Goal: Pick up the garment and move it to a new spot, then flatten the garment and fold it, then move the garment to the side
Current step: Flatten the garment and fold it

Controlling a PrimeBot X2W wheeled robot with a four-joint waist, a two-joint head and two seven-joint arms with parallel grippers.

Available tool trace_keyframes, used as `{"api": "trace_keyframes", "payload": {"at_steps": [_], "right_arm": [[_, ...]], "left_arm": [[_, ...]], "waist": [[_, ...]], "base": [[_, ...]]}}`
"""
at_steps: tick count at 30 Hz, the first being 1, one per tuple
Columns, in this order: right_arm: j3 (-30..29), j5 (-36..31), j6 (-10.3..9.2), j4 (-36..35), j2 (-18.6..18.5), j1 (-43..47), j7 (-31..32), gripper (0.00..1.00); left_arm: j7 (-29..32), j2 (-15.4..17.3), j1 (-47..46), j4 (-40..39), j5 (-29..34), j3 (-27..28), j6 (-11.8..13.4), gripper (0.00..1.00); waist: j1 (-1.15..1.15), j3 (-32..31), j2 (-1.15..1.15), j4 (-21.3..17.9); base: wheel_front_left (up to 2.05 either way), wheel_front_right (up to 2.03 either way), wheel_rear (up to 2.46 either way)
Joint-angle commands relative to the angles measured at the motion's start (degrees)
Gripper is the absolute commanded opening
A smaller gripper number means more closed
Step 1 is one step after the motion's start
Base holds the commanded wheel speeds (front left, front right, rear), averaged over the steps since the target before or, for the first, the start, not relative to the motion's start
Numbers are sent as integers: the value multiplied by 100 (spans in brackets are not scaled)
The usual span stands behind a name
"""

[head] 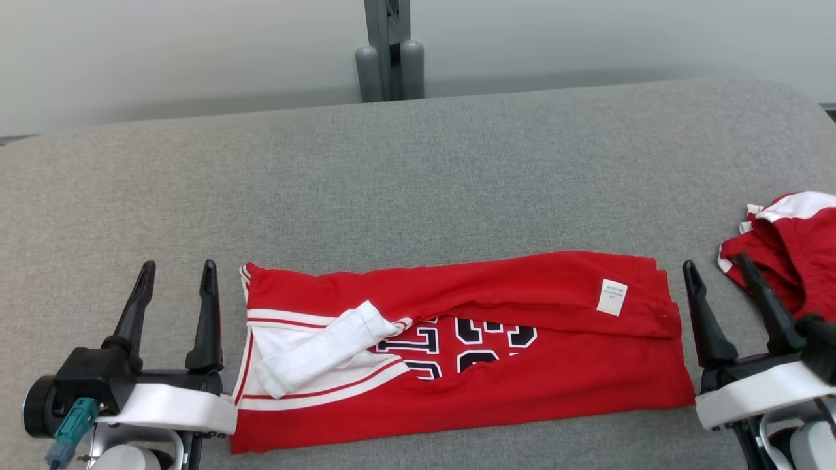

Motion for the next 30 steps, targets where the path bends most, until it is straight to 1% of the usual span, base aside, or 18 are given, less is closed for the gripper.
{"api": "trace_keyframes", "payload": {"at_steps": [1,3,8,12,14,19,25,30], "right_arm": [[5,-68,-2,88,-11,106,42,100],[18,-66,-2,198,2,113,41,100],[-15,-15,-2,363,60,149,56,100],[-18,-11,-2,406,61,151,49,100],[-29,-4,-2,441,38,114,56,100],[-169,37,-2,623,-25,-22,78,100],[-312,19,-2,1375,-119,-315,220,100],[-75,135,-2,1971,-78,-567,195,100]], "left_arm": [[-21,35,22,87,-7,29,-63,100],[-21,24,74,206,-20,60,-146,100],[-21,-89,117,352,-28,115,-258,100],[-21,-120,104,404,43,136,-311,100],[-21,-158,95,447,-20,131,-374,100],[-21,-147,-8,486,48,136,-387,100],[-16,-232,-155,563,59,48,-432,100],[-15,-320,-324,654,118,-49,-485,100]], "waist": [[0,-69,0,32],[0,-115,0,54],[0,-183,0,125],[0,-191,0,165],[0,-172,0,182],[0,-88,0,247],[0,156,0,362],[0,386,0,479]], "base": [[0,0,0],[0,0,0],[0,0,0],[0,0,0],[0,0,0],[0,0,0],[0,0,0],[0,0,0]]}}
